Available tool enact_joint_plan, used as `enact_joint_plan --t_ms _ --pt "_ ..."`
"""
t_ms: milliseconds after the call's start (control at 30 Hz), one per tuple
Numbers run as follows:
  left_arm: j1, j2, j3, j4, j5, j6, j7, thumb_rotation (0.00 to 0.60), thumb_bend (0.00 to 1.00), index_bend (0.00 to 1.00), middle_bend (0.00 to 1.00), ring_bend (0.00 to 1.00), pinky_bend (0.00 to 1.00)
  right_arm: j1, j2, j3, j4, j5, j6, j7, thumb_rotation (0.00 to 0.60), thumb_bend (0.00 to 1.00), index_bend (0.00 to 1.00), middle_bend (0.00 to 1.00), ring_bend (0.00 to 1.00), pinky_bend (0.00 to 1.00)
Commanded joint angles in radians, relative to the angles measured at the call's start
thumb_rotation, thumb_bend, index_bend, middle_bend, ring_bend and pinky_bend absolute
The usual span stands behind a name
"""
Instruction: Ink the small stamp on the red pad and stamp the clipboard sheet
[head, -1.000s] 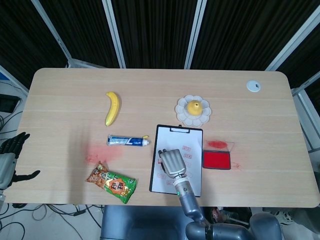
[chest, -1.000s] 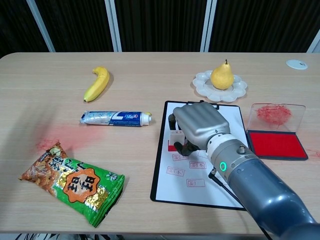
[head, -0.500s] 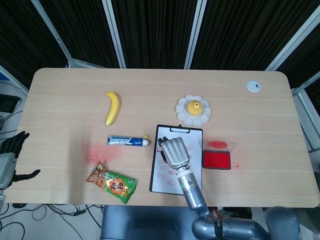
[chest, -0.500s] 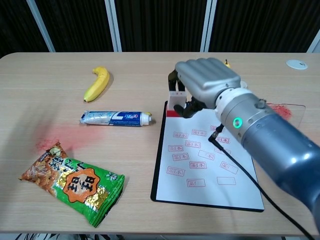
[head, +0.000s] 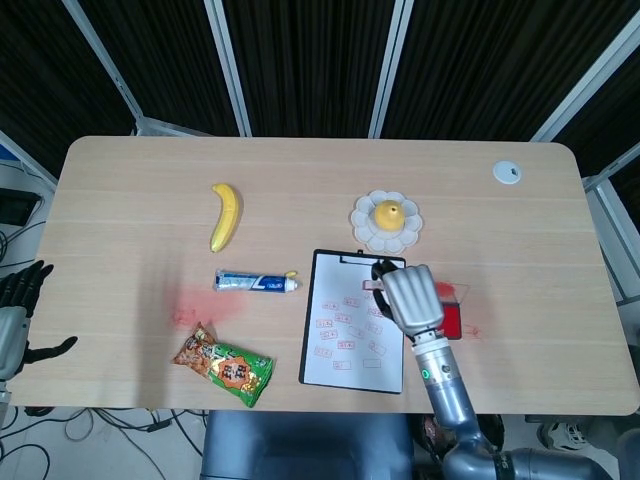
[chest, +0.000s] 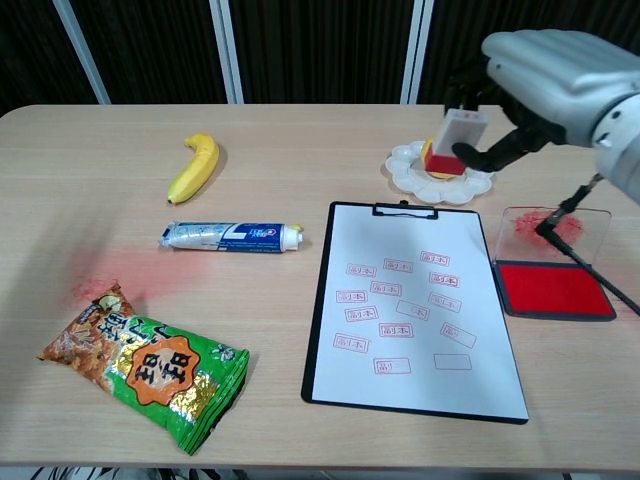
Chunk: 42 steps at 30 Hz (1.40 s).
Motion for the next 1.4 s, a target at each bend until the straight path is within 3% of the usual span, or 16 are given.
enact_joint_plan --t_ms 33,300,500,900,1200,1400 --pt "0.001 -0.005 -0.002 0.003 -0.002 0.003 0.006 0.600 0.02 0.00 0.00 0.00 0.00 -0.051 0.077 -0.037 -0.024 -0.034 0.031 0.061 0.600 0.72 0.92 0.81 0.87 0.87" --pt "0.004 -0.008 -0.004 0.002 0.002 0.013 0.008 0.600 0.02 0.00 0.00 0.00 0.00 -0.146 0.200 -0.092 0.005 -0.055 0.069 0.207 0.600 0.70 0.92 0.80 0.87 0.85" --pt "0.006 -0.006 -0.001 0.002 0.013 0.015 0.003 0.600 0.02 0.00 0.00 0.00 0.00 -0.206 0.242 -0.148 0.063 -0.069 0.076 0.298 0.600 0.68 0.92 0.79 0.86 0.82" --pt "0.012 -0.003 0.008 0.005 0.039 0.031 0.012 0.600 0.02 0.00 0.00 0.00 0.00 -0.263 0.181 -0.189 0.262 -0.022 0.022 0.416 0.600 0.66 0.92 0.78 0.85 0.80" --pt "0.015 -0.008 0.011 0.008 0.040 0.035 0.035 0.600 0.02 0.00 0.00 0.00 0.00 -0.268 0.124 -0.170 0.371 0.056 -0.039 0.397 0.600 0.63 0.92 0.77 0.85 0.78" --pt "0.021 -0.008 0.011 0.005 0.037 0.042 0.047 0.600 0.02 0.00 0.00 0.00 0.00 -0.271 0.109 -0.153 0.386 0.101 -0.068 0.385 0.600 0.61 0.92 0.75 0.83 0.78"
